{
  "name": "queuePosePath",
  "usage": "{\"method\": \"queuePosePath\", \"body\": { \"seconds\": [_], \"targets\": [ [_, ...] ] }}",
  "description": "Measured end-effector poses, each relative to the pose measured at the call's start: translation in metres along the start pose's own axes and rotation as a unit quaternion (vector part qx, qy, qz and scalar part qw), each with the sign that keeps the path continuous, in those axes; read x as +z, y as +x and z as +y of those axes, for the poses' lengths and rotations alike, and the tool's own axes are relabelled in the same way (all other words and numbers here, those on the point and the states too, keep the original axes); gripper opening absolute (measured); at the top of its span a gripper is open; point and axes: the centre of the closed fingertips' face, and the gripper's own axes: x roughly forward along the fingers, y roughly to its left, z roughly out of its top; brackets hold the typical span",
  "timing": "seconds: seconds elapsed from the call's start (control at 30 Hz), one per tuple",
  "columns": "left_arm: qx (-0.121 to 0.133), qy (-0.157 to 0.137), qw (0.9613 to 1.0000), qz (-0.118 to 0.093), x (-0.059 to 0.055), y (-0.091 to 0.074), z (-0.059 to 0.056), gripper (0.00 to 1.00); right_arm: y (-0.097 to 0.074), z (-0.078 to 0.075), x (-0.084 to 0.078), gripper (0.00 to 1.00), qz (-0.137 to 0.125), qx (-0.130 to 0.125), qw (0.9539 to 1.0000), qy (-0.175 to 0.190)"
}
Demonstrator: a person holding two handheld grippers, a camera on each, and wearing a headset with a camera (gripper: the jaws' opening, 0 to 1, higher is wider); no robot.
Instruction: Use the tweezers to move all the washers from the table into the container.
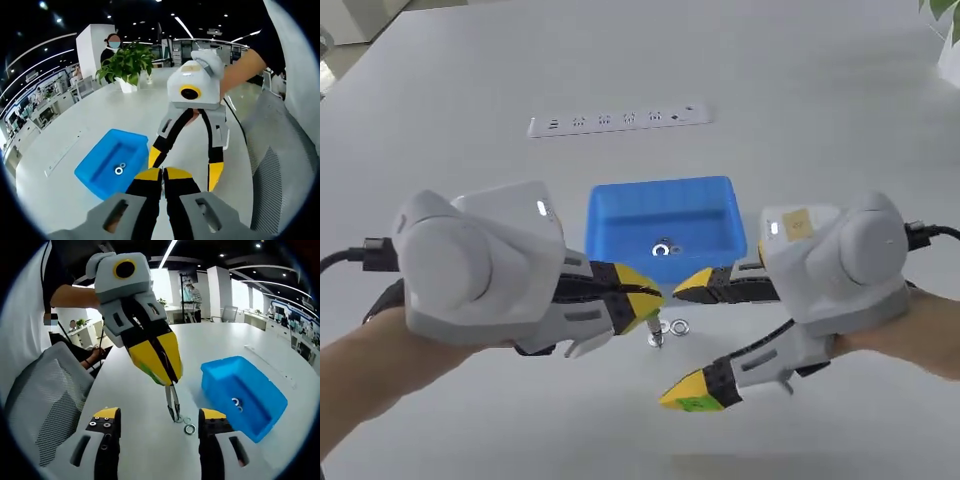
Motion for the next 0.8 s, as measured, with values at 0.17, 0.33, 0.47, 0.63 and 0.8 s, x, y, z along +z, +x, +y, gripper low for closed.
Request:
{"method": "queuePosePath", "body": {
  "seconds": [0.17, 0.33, 0.47, 0.63, 0.8],
  "targets": [
    [0.0, 0.0, 1.0, 0.003, -0.002, -0.001, 0.0, 0.05, 0.008, -0.006, 0.001, 0.46, 0.015, 0.008, 0.9997, -0.018],
    [-0.004, -0.003, 1.0, 0.002, -0.003, -0.001, -0.001, 0.05, 0.01, -0.006, 0.001, 0.22, 0.026, 0.028, 0.9991, -0.019],
    [-0.008, -0.007, 0.9999, 0.0, -0.001, 0.001, -0.006, 0.05, 0.01, -0.007, 0.001, 0.21, 0.029, 0.028, 0.9988, -0.027],
    [-0.01, -0.011, 0.9999, -0.003, 0.002, 0.004, -0.007, 0.05, 0.013, -0.007, 0.0, 0.19, 0.044, 0.039, 0.9974, -0.043],
    [-0.011, -0.012, 0.9999, -0.005, 0.002, 0.005, -0.004, 0.05, 0.014, -0.012, -0.002, 0.12, 0.056, 0.033, 0.9963, -0.057]
  ]
}}
